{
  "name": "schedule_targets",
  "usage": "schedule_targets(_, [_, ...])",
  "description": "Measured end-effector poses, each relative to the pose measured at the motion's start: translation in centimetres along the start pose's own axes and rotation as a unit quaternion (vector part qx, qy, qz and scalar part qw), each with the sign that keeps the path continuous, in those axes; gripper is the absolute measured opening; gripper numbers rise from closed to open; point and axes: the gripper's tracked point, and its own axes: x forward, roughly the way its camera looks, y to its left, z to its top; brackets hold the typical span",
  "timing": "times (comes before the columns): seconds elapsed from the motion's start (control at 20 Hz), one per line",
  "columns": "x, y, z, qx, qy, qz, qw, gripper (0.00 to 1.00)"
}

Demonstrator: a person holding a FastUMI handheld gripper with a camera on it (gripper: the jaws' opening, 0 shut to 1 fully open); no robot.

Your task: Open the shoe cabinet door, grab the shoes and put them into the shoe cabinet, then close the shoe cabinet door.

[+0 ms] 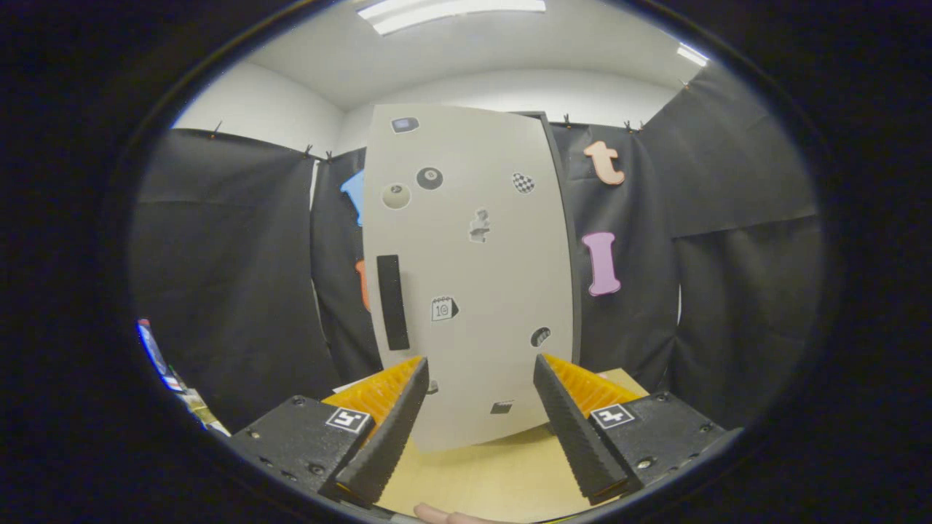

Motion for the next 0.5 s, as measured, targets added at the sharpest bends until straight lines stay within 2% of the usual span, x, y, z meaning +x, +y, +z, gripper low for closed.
schedule_targets(0.2, [-3.1,1.0,-1.6,0.038,0.005,0.008,0.999,0.96])
schedule_targets(0.5, [-7.8,-2.2,-2.2,0.037,-0.004,-0.041,0.998,0.96])
